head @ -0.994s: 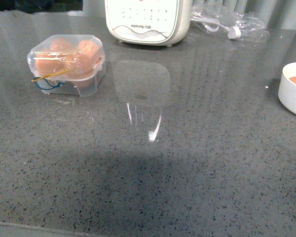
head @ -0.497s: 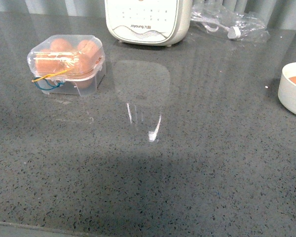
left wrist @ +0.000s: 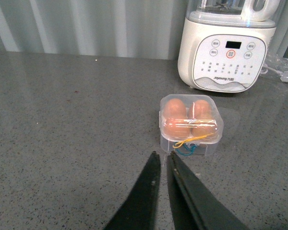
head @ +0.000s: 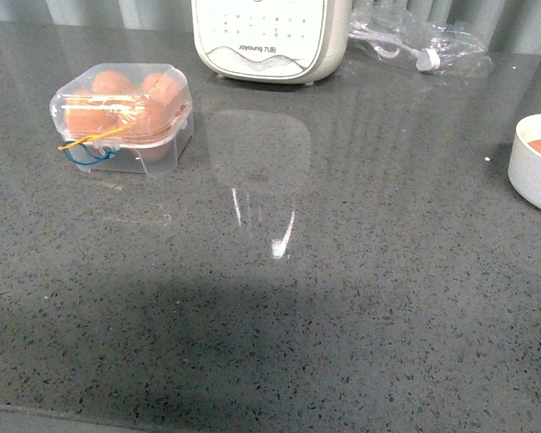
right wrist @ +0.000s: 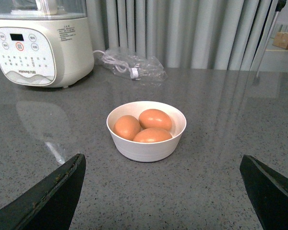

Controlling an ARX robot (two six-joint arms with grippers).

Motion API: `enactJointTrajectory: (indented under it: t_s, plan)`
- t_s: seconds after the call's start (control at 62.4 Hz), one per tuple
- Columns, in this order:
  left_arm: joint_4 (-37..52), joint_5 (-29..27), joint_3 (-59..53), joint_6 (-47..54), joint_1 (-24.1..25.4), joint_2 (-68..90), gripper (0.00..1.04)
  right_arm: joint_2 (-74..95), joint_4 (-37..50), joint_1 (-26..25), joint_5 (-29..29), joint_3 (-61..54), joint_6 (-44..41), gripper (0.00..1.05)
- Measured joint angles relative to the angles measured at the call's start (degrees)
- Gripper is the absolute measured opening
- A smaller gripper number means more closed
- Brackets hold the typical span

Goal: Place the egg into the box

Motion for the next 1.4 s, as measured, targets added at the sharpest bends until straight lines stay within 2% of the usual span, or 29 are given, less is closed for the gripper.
enactJointTrajectory:
  t_s: [0.176,0.257,0.353,0.802,0.946,1.395]
  plan:
    - [0.3,2.8,-3.5,-0.2,3.1,-3.7,0.04,0.0,0.0,0.0,0.0,0.0,0.0,0.97]
    - [0.2,8.9,-4.9,-0.1,7.5,-5.3,0.04,0.0,0.0,0.0,0.0,0.0,0.0,0.97]
    - [-0.1,9.6,-6.3,-0.2,10.3,-7.2,0.04,0.0,0.0,0.0,0.1,0.0,0.0,0.97]
    - [-2.4,9.9,-9.9,-0.2,10.5,-13.0,0.04,0.0,0.0,0.0,0.0,0.0,0.0,0.97]
    - [-10.5,9.9,-10.7,-0.2,10.5,-20.8,0.04,0.0,0.0,0.0,0.1,0.0,0.0,0.97]
    - [-10.6,9.9,-11.1,-0.2,10.5,-23.8,0.04,0.0,0.0,0.0,0.0,0.0,0.0,0.97]
